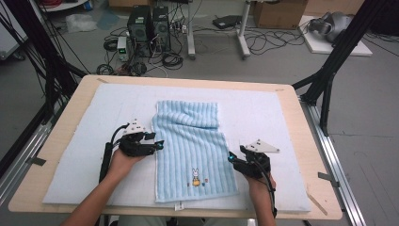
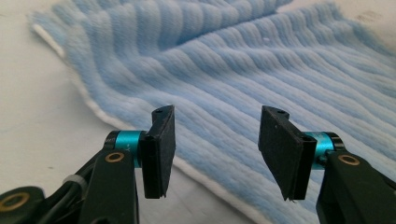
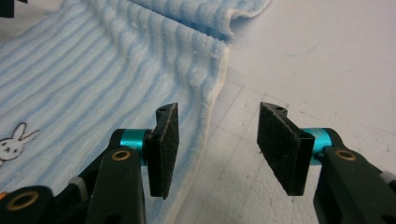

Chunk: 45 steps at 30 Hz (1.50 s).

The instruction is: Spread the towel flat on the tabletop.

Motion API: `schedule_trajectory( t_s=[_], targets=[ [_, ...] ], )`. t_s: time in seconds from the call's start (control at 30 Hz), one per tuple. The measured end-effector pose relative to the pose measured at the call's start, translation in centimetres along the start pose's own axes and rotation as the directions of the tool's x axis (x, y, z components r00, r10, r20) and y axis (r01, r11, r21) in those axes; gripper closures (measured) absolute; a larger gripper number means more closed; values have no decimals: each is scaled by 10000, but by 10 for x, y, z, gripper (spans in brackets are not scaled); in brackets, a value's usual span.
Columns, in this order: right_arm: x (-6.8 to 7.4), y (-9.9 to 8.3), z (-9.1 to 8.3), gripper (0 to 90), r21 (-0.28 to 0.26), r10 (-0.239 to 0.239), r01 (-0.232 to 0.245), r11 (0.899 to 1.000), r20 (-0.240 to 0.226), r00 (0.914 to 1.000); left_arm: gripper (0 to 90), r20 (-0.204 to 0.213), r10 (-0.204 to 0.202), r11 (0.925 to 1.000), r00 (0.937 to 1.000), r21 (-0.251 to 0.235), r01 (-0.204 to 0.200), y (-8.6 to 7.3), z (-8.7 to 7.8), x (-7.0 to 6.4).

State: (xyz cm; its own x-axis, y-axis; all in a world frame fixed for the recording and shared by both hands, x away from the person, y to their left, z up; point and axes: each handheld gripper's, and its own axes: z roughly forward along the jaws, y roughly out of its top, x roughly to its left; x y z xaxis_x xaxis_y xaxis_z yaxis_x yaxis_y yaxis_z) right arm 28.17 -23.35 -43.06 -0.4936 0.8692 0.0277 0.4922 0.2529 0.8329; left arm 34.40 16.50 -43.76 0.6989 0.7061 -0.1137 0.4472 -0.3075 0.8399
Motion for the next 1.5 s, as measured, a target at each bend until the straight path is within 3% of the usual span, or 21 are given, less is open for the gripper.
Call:
schedule_trajectory(
  t_s=[0.1, 0.33, 0.5, 0.67, 0.73, 0.8, 0.87, 1.03, 1.13, 1.27, 1.33, 1.4, 1.43, 1.5],
  targets=[
    [0, -2, -2, 475, -42, 115, -116, 9999, -140, 9998, 472, 159, -140, 9998, 9998, 119, 138, -3, 3, -6],
    [4, -1, 6, 472, -8, 290, -292, 9996, -800, 9964, 504, 485, 168, 9976, 9987, 656, -199, -7, 13, -21],
    [17, -1, 17, 506, 608, -300, 372, 9975, -1164, 9927, 569, 228, 1222, 9880, 9922, 928, -1238, -11, 13, -30],
    [26, 3, 29, 624, 1164, -799, 1004, 9881, -1684, 9825, 819, 279, 1135, 9894, 9931, 878, -1156, -16, 6, -31],
    [30, 2, 36, 687, 1411, -1114, 1376, 9804, -1797, 9774, 847, 274, 1158, 9889, 9929, 904, -1179, -18, 2, -32],
    [29, 3, 34, 781, 1547, -892, 1220, 9804, -2040, 9749, 852, 372, 1058, 9891, 9937, 994, -1090, -20, -2, -31],
    [27, 2, 32, 841, 1678, -803, 1244, 9779, -2475, 9655, 852, 552, 980, 9891, 9937, 1047, -1034, -22, -6, -31],
    [37, -4, 17, 853, 1960, -1042, 1746, 9649, -3246, 9401, 850, 933, 852, 9909, 9920, 964, -941, -33, -22, -36],
    [45, -11, 7, 852, 2030, -1033, 1923, 9601, -3815, 9186, 848, 1119, 764, 9922, 9908, 896, -866, -41, -31, -39],
    [59, -19, -6, 830, 2151, -1073, 2266, 9499, -4566, 8832, 840, 1308, 802, 9917, 9882, 895, -923, -49, -43, -45],
    [64, -21, -10, 785, 2092, -1221, 2422, 9474, -4632, 8778, 827, 1436, 706, 9926, 9871, 874, -837, -50, -46, -46],
    [67, -18, -11, 704, 1840, -1351, 2407, 9530, -4529, 8813, 762, 1459, 459, 9950, 9882, 807, -581, -49, -48, -45],
    [67, -15, -11, 600, 1534, -1394, 2271, 9617, -4396, 8873, 742, 1383, 426, 9964, 9895, 664, -522, -47, -49, -43],
    [65, -7, -6, 511, 1040, -1129, 1656, 9807, -3898, 9139, 660, 1136, 193, 9994, 9933, 255, -223, -43, -50, -40]
  ],
)
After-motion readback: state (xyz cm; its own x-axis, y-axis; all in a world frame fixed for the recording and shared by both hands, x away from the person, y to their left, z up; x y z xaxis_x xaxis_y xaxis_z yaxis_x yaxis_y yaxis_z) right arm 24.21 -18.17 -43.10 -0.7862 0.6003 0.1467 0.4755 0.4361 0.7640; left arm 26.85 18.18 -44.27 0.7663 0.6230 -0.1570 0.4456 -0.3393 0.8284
